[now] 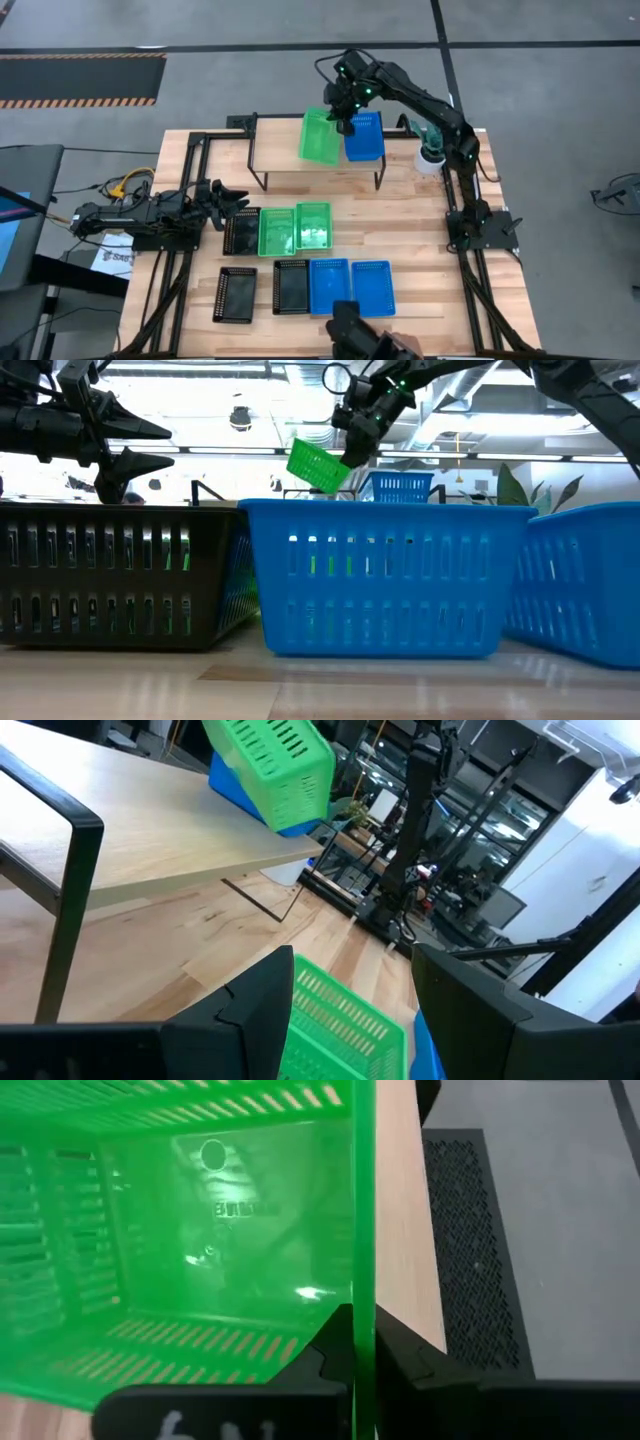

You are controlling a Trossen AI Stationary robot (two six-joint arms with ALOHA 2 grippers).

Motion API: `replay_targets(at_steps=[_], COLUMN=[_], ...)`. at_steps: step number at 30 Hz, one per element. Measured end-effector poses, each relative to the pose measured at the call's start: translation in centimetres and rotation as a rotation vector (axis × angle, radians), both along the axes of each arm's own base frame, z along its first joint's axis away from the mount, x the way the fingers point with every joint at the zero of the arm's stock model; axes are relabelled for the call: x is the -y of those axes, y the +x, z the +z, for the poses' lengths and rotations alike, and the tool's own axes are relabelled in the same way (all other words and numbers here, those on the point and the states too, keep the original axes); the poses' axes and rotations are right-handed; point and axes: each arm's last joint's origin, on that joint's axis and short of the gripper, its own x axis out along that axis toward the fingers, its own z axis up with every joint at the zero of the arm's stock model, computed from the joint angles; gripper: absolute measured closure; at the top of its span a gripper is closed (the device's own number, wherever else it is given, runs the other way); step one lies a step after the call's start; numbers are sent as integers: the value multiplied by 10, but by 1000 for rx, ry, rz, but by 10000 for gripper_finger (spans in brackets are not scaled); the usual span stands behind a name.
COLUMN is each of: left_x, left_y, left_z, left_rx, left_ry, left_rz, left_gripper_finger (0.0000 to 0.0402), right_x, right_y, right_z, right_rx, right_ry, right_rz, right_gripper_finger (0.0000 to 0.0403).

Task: Stack baskets on shelf by color
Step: Put the right green bin on the shelf, then put the bottom right black bin on the shelf

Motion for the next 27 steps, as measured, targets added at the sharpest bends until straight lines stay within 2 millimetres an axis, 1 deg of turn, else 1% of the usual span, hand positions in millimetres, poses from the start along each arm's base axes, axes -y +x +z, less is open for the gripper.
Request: replay_targets(at_steps=[3,7,9,12,16,20,23,27], left_x=[0,0,0,0,0,-1,-1,-1], left_y=[0,0,0,0,0,0,0,0], left_z=[0,0,0,0,0,0,0,0], left_rx=[0,0,0,0,1,3,4,-2], left_ry=[0,0,0,0,0,0,0,20], left_rz=[0,1,1,1,7,27,38,39], left_gripper_finger=[209,209,209,209,209,209,209,209], right_x=[1,4,5,3,4,5,4,-6], right_y=[-1,2,2,3,3,4,6,4], right_z=[0,-8,-8,-6,-6,-6,1,22], right_rx=[-2,-34,-42,-50,-53,-63,-30,38], right_ry=[-6,-26,-50,-83,-86,-118,-163,-180], right_rz=[2,5,1,-2,-4,-27,-46,-81], right_gripper_finger=[365,364,359,347,329,302,273,230])
